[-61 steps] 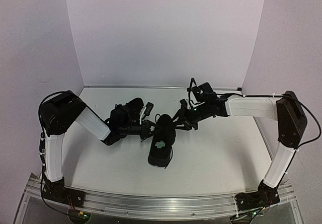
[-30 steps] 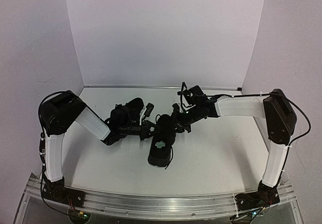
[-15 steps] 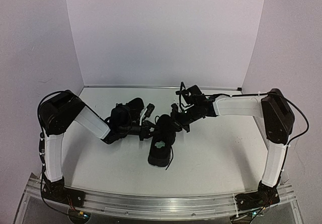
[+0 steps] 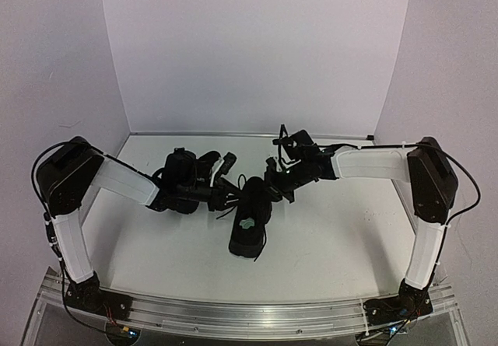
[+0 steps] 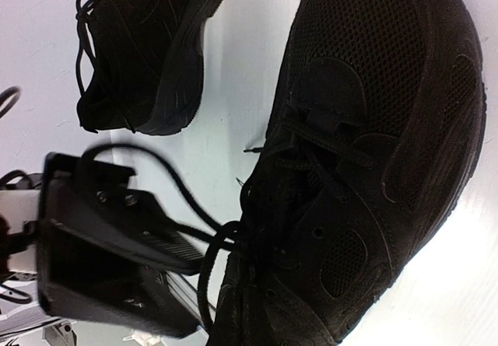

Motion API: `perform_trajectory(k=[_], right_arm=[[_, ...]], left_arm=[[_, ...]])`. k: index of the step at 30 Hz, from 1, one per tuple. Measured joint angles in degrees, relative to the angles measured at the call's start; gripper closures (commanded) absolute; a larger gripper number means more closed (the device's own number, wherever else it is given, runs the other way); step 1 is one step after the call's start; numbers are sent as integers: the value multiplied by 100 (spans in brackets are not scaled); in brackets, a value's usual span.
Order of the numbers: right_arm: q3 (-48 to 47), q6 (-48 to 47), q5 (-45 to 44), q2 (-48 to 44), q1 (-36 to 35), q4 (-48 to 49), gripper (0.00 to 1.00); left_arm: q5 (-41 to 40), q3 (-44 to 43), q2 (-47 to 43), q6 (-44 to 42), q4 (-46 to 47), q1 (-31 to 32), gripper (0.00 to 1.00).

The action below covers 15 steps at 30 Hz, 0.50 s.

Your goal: Tie the shoes

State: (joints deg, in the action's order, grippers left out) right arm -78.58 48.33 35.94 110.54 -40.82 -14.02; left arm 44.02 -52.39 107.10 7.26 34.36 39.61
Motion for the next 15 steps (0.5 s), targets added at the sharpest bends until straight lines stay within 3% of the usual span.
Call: perform_trajectory(k=[8,15], right_arm=[[87,3,-184,-240,0,-20,100],[125,1,-209,-245,0,-20,100]], left_arm=[[-89,22,-965,-411,-1227,-364,54],[-363,-639,-523,-74,-2193,-488,44]])
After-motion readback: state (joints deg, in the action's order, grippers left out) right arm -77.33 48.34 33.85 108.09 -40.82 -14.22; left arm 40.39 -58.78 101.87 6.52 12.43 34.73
